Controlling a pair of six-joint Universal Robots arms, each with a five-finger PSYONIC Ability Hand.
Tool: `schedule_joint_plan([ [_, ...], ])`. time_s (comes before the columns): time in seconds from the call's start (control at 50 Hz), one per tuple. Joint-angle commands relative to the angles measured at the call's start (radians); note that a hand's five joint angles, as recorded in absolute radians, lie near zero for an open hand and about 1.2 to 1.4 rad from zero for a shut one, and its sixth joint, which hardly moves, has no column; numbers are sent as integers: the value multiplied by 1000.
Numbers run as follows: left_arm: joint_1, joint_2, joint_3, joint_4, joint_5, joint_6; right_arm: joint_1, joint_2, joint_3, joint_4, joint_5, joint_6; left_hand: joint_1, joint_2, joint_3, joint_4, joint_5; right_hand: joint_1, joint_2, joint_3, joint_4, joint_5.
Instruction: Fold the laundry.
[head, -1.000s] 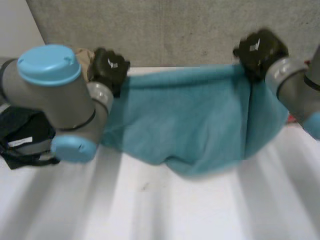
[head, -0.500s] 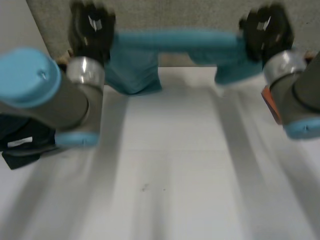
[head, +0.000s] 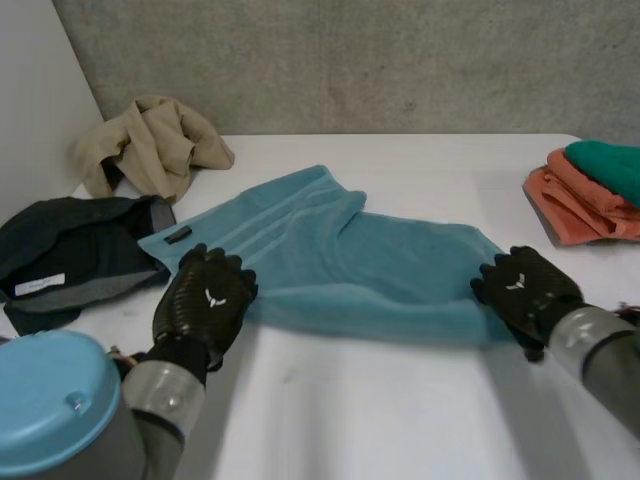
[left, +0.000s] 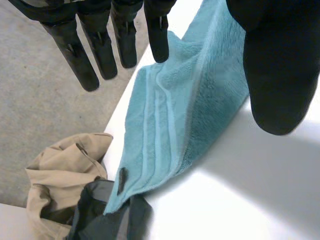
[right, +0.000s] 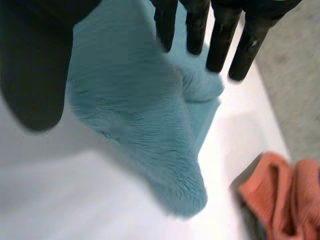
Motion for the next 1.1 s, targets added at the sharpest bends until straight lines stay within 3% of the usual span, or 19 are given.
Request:
schedule_joint_plan([
  [0.02, 36, 36, 3, -91, 3, -4, -86, -75, -170, 260, -127, 66, -14, -22, -29, -18, -17, -104, -180, -193, -196, -196],
  [0.14, 170, 79, 29, -97, 48, -1, -106, -65, -373, 341, -164, 256, -14, -22, -29, -18, -17, -104, -180, -193, -196, -196],
  [0.2, 251, 79, 37, -95, 146, -1, -120, 9, -488, 450, -178, 313, -2, -10, -17, -6, -6, -104, -180, -193, -196, -196],
  [0.36, 489, 8, 60, -100, 454, 1, -126, 190, -663, 619, -165, 235, 30, 22, 15, 26, 27, 21, -56, -69, -71, -71],
  [0.44, 536, -84, 106, -98, 546, 1, -126, 230, -663, 631, -155, 128, 60, 52, 44, 55, 56, 68, -8, -22, -24, -24],
  [0.62, 553, -265, 213, -101, 568, 14, -117, 274, -618, 642, -160, 95, 127, 119, 112, 123, 124, 164, 88, 75, 73, 73],
  [0.88, 540, -321, 276, -91, 566, 7, -115, 328, -555, 601, -165, 123, 221, 213, 206, 217, 217, 264, 188, 175, 172, 172],
  [1.1, 533, -358, 296, -89, 571, 10, -117, 329, -534, 541, -163, 126, 306, 298, 291, 302, 302, 496, 420, 407, 404, 404],
])
